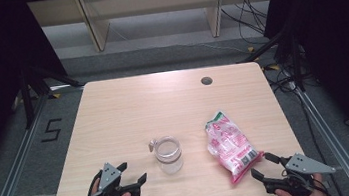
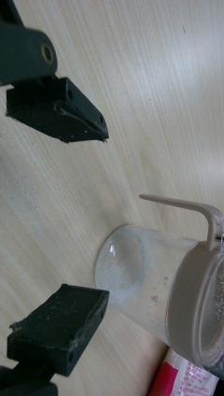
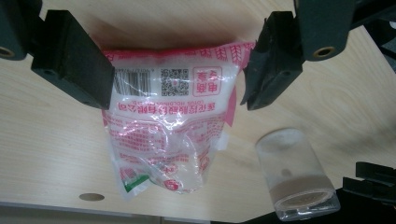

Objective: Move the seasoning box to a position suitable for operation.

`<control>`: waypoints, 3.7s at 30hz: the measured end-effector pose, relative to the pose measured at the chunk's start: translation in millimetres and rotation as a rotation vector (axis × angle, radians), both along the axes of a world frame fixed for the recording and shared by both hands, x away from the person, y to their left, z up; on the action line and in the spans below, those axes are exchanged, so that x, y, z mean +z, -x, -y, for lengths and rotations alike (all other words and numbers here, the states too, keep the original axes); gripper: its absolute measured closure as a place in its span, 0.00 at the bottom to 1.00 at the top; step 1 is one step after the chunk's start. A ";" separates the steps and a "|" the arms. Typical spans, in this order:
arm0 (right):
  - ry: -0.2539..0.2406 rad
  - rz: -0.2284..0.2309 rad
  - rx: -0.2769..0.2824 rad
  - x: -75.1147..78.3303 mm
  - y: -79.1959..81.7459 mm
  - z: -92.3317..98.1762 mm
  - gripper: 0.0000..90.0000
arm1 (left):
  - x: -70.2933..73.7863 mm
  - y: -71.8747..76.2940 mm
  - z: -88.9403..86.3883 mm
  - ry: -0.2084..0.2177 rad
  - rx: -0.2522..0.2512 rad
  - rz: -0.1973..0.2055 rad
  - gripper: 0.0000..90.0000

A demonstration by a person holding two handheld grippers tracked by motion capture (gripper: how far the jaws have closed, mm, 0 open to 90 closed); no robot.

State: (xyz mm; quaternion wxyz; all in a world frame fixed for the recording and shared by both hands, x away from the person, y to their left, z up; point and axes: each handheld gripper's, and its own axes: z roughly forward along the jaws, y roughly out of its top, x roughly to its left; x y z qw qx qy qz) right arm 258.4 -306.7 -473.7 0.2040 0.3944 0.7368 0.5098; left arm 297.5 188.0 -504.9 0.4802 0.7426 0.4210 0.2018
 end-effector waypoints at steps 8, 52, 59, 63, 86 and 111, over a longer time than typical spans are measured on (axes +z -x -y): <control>0.008 0.008 -0.004 -0.5 0.1 -0.3 0.28 | -6.3 -7.1 2.7 -0.019 -0.020 0.011 0.33; 0.023 0.006 0.008 -1.5 -0.7 -1.3 0.28 | -4.4 -83.1 36.0 -0.080 -0.175 0.159 0.85; 0.032 0.008 0.024 -1.6 -0.2 -3.2 0.28 | -3.2 -80.7 37.6 -0.084 -0.170 0.168 0.92; 0.016 -0.030 0.017 -1.6 1.9 -3.9 0.28 | -3.5 -77.3 33.1 -0.072 -0.162 0.160 0.92; 0.046 -0.011 0.044 -1.9 0.1 -3.8 0.28 | 0.6 -48.9 0.3 -0.078 -0.193 0.128 0.85; 0.088 0.000 0.066 -5.3 -2.4 -6.8 0.27 | 11.8 -36.6 -9.4 0.030 -0.416 0.156 0.69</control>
